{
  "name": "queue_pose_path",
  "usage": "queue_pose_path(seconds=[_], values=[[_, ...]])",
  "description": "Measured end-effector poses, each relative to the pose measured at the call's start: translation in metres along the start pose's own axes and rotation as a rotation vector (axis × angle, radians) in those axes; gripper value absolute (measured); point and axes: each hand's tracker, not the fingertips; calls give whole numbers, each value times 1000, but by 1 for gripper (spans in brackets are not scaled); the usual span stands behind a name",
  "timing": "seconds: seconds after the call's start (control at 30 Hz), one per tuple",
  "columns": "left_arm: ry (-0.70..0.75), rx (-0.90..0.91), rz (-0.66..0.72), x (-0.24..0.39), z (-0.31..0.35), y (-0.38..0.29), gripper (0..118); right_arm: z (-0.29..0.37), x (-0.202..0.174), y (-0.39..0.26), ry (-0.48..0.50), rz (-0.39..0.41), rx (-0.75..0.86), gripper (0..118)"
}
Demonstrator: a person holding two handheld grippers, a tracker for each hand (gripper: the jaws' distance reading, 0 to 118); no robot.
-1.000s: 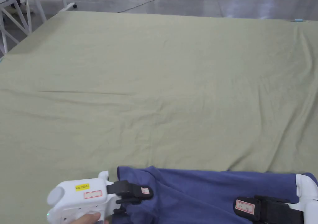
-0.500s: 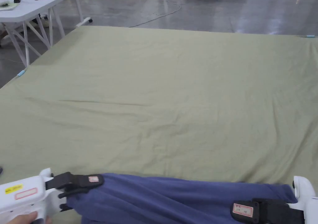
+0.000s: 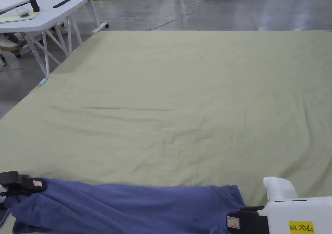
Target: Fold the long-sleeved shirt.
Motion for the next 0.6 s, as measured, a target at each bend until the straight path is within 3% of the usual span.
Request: queue_pose_path(seconds=[0.13, 0.23, 0.3, 0.43, 0.6], values=[[168, 6, -302, 93, -21, -48, 0, 9, -2, -1, -49, 21, -7, 0], [148, -24, -471, 168, -57, -106, 0, 32, 11, -2, -59, -7, 23, 0], [76, -100, -502, 201, -92, -139, 0, 48, 22, -6, -68, -34, 49, 0], [74, -271, -571, 237, -182, -185, 0, 75, 41, -17, -102, -56, 80, 0], [206, -425, -601, 256, -290, -245, 0, 99, 63, -34, -120, -108, 101, 0]])
